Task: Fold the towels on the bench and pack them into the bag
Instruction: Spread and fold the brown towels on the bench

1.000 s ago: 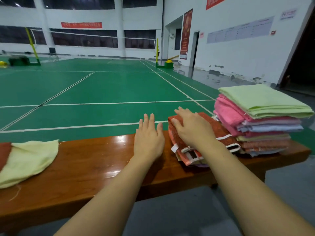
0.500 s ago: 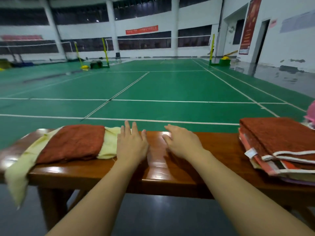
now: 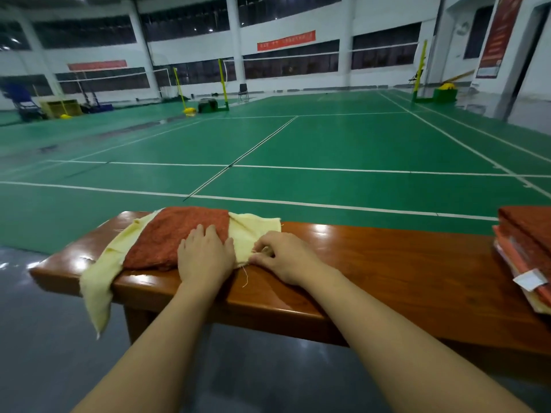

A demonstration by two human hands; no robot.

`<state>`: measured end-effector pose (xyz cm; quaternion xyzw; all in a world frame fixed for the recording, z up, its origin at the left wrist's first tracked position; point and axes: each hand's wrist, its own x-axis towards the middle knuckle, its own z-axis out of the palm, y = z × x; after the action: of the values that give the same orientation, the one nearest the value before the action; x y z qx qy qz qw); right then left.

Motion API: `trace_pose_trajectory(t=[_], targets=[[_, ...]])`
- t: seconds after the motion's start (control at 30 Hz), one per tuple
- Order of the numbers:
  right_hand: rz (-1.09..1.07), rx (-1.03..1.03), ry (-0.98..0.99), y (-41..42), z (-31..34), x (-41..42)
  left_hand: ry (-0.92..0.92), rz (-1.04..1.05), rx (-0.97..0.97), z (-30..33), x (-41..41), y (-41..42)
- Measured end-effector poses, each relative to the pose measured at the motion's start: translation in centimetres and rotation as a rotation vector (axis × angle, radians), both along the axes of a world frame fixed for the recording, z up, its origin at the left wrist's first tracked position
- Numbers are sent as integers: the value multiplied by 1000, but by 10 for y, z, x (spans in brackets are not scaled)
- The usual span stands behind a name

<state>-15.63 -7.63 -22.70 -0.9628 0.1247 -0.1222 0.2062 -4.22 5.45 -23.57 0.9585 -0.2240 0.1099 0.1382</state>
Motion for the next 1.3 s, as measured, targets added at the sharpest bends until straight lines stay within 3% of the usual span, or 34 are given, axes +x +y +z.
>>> trace_pose_trajectory(t=[0.1, 0.2, 0.27, 0.4, 0.6, 0.7, 0.8, 0.9, 1.03, 1.1, 1.17, 1.3], targets=[[-26, 47, -32, -1, -1, 0, 18, 94, -99, 3, 7, 7], [-37, 87, -34, -3, -3, -2, 86, 339, -277, 4, 33, 30], [-50, 95, -41, -4, -3, -2, 69, 369, -287, 0, 43, 43], [-68, 147, -64, -5, -3, -3, 18, 270, -451, 3, 35, 45], [-151, 332, -267, -16, 7, -5, 56, 196, -897, 32, 23, 40], [-166, 467, -388, -21, 17, -6, 204, 70, -1143, 53, 10, 26], [-123, 836, -462, -19, 31, -10, 531, -166, -1317, 74, -26, -5], [-101, 1249, -402, -25, 49, -22, 579, -500, -1233, 77, -62, -45], [-231, 1446, -440, -64, 54, -50, 743, -719, -1072, 68, -103, -80], [-401, 1286, -441, -83, 48, -68, 846, -696, -1088, 62, -108, -90], [-511, 1061, -465, -99, 38, -87, 781, -573, -1084, 56, -105, -100], [-436, 861, -446, -110, 34, -122, 784, -507, -890, 42, -110, -120]])
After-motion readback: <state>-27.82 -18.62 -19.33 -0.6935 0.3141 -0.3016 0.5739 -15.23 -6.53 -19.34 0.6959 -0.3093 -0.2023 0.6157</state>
